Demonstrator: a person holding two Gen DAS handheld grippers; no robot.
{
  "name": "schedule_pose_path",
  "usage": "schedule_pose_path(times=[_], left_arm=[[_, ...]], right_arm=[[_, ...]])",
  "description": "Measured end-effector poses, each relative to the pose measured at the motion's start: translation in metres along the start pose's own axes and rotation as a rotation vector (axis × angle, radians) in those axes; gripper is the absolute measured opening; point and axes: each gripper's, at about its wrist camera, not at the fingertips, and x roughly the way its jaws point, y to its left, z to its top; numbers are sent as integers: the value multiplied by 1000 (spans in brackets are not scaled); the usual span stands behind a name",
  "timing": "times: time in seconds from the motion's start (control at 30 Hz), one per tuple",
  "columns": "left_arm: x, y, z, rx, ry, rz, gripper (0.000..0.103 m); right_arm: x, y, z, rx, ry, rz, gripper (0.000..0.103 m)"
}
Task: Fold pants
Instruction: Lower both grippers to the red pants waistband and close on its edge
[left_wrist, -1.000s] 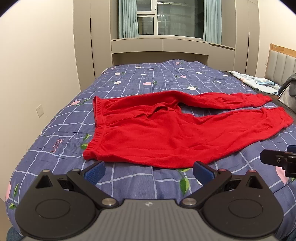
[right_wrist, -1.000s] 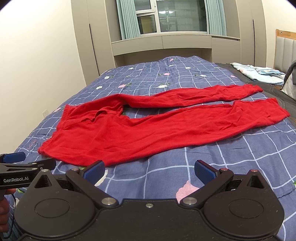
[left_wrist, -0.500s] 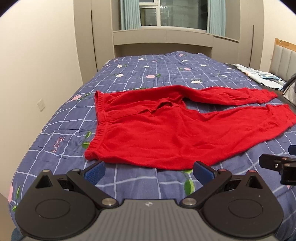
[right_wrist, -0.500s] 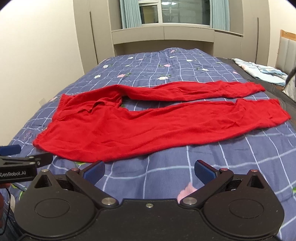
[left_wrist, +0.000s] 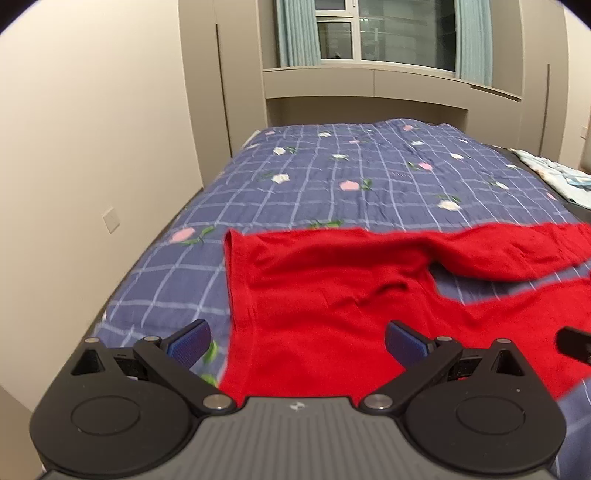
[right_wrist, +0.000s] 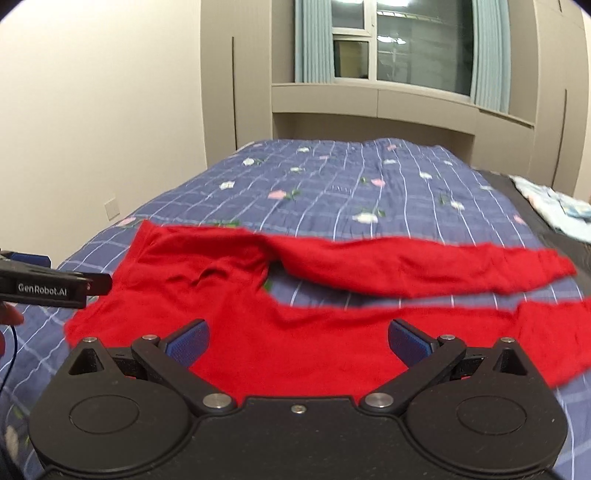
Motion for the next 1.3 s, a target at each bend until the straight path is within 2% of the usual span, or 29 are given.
schedule_pose_path(times=[0.27, 0.43, 0.57, 0.67, 0.73, 0.8, 0.97, 1.07, 1.13, 1.3], left_arm=[[55, 6, 42, 19, -8, 32, 103], [92, 7, 62, 40, 0, 49, 103], [121, 9, 81, 44, 2, 48, 103], [145, 12, 98, 68, -1, 45, 103], [161, 13, 109, 105, -6, 29, 103], [177, 13, 118, 154, -5, -1, 103], [223, 15, 138, 270, 41, -140, 103], [241, 13, 142, 313, 100, -247, 103], [252, 11, 143, 333, 149, -310, 103], [271, 6, 138, 402, 245, -385, 100]], right_arm=[[51, -40, 42, -31, -53, 33, 103], [97, -69, 65, -82, -38, 37, 103], [138, -92, 82, -148, -10, 93, 103], [173, -107, 93, -199, 56, 182, 103], [191, -112, 99, -241, 88, 210, 103], [209, -116, 105, -285, 124, 228, 103], [247, -133, 119, -299, 226, 246, 103], [263, -144, 120, -332, 267, 238, 102], [272, -153, 119, -330, 306, 263, 101], [291, -170, 116, -319, 394, 283, 83]])
